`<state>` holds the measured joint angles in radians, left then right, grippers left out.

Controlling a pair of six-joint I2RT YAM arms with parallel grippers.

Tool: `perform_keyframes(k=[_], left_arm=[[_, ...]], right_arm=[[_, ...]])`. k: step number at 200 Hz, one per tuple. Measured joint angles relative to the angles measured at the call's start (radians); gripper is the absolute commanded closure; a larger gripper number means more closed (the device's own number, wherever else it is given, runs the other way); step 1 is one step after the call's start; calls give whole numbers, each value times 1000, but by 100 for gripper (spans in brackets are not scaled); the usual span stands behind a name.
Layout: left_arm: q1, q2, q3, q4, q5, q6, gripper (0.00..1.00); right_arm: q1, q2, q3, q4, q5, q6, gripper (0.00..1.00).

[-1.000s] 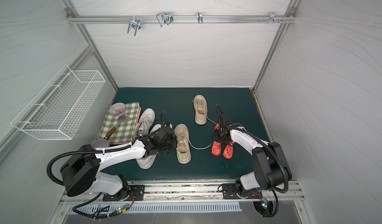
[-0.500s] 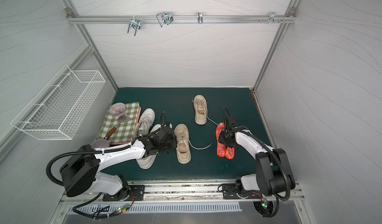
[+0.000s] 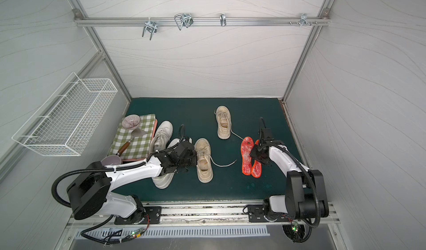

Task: Remove the insole from the shoe
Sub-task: Adjust the insole at the center of the board, then move the shoe to the center of the board.

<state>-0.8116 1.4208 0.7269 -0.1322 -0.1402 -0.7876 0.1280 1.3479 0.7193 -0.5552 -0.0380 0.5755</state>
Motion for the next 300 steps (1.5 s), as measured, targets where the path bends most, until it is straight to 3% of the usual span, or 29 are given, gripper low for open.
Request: perform_keyframes(k=[45,96,146,192,233,300], left_arm=[[0,0,0,0,0,2,100],[6,35,71,-51,5,22,100],[116,160,227,-105,55,90,100],[224,307,439,-138,100,148,100],[283,459,624,-140,144,169,100],[315,731,959,-175,206,217,100]], right_arm=[[-90,5,-45,13,-32,6,53],[-126,-23,-54,15,-69,-3,25],[-50,-219,-28,-45,-67,-45,12],[77,-406,8,-87,-69,-70,7],[169,-480,-2,-115,-77,-68,1],[207,-552,-38,-118,-111,-69,1]])
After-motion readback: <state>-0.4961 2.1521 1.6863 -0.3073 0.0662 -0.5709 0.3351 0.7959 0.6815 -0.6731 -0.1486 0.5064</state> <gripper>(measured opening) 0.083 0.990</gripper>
